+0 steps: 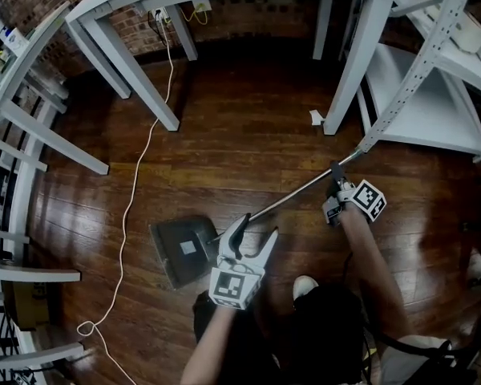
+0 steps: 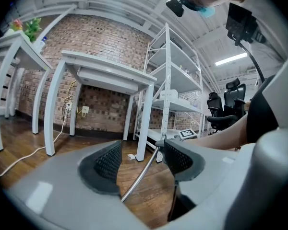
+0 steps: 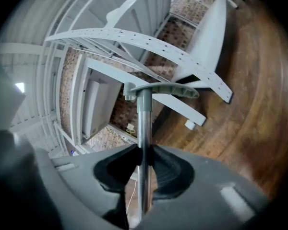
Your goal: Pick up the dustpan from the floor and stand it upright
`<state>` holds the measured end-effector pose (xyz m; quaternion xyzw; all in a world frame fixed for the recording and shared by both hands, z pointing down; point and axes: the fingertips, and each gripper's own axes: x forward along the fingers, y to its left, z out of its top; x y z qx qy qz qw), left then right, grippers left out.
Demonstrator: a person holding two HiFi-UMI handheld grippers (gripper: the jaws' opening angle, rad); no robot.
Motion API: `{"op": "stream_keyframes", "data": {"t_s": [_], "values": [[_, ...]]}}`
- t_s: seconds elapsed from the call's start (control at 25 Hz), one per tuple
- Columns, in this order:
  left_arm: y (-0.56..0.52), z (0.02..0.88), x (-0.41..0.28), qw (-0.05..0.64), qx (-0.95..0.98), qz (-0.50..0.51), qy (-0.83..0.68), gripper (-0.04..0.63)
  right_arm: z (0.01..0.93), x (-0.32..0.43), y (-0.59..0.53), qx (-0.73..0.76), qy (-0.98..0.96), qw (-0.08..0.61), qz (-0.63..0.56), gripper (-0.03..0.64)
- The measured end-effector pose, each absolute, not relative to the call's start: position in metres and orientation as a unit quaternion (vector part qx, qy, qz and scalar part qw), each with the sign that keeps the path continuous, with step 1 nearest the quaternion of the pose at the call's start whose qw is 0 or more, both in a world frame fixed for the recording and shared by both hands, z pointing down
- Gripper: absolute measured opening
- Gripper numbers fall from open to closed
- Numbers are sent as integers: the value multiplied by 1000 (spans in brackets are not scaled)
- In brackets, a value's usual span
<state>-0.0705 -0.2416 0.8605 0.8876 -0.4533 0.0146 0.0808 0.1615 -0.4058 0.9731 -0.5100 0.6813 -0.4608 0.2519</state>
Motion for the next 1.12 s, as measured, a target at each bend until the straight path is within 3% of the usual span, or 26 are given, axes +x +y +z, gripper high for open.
{"op": "stream_keyframes", "data": {"t_s": [0.24, 0.6, 0.84, 1.04, 1.12], "values": [[-225, 836, -69, 56, 887, 1, -458, 298, 826, 175, -431, -487, 782, 238, -309, 78], [-217, 819, -105, 52, 873, -22, -485, 293, 656, 128, -419, -473, 864, 149, -85, 78], [-211, 816, -116, 52, 864, -33, -499, 291, 624, 65, -392, -437, 897, 36, 50, 80], [-207, 815, -117, 50, 864, -29, -500, 290, 625, 62, -393, -463, 883, 29, 69, 81], [-208, 816, -120, 52, 865, -26, -499, 290, 629, 73, -397, -480, 875, 39, 54, 114]]}}
